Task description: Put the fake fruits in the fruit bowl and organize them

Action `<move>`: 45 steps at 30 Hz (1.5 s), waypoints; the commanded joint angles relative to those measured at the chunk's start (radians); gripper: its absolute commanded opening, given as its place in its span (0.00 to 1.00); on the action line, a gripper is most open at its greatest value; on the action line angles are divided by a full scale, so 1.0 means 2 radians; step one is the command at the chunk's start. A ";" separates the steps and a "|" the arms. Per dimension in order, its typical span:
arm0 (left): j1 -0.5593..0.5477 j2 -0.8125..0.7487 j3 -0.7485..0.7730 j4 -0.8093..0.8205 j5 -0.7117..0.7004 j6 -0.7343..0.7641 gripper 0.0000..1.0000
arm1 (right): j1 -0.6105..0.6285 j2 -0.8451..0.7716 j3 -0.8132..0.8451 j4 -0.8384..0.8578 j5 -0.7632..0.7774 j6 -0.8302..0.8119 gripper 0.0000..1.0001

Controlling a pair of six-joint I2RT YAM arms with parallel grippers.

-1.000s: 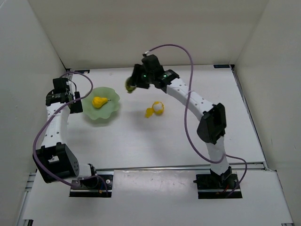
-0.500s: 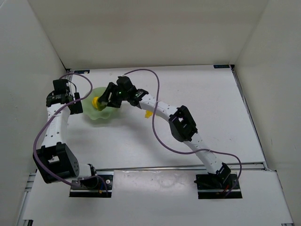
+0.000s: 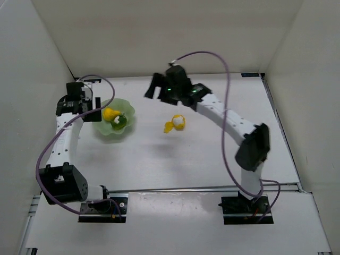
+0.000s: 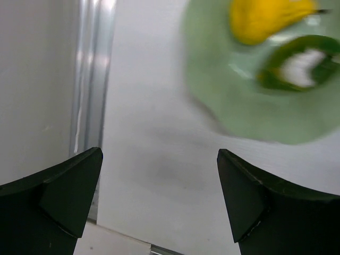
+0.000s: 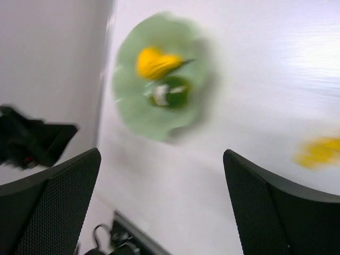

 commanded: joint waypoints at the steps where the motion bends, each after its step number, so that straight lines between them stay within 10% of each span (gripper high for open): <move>1: -0.068 0.006 0.054 -0.015 0.090 0.038 1.00 | -0.069 -0.122 -0.093 -0.075 0.126 -0.061 1.00; 9: -0.328 0.189 0.233 -0.054 0.189 0.069 1.00 | -0.317 -0.326 -0.363 -0.100 0.082 -0.017 1.00; 16: -0.434 0.407 0.437 -0.061 0.174 0.056 1.00 | -0.408 -0.417 -0.463 -0.101 0.086 -0.069 1.00; 25: -0.450 0.511 0.479 -0.019 0.026 0.024 1.00 | -0.435 -0.457 -0.495 -0.110 0.075 -0.115 1.00; 36: -0.450 0.534 0.445 -0.014 0.024 0.044 0.99 | -0.445 -0.457 -0.500 -0.110 0.069 -0.121 1.00; 45: -0.450 0.477 0.408 -0.035 0.065 0.044 0.27 | -0.445 -0.457 -0.495 -0.115 0.069 -0.121 1.00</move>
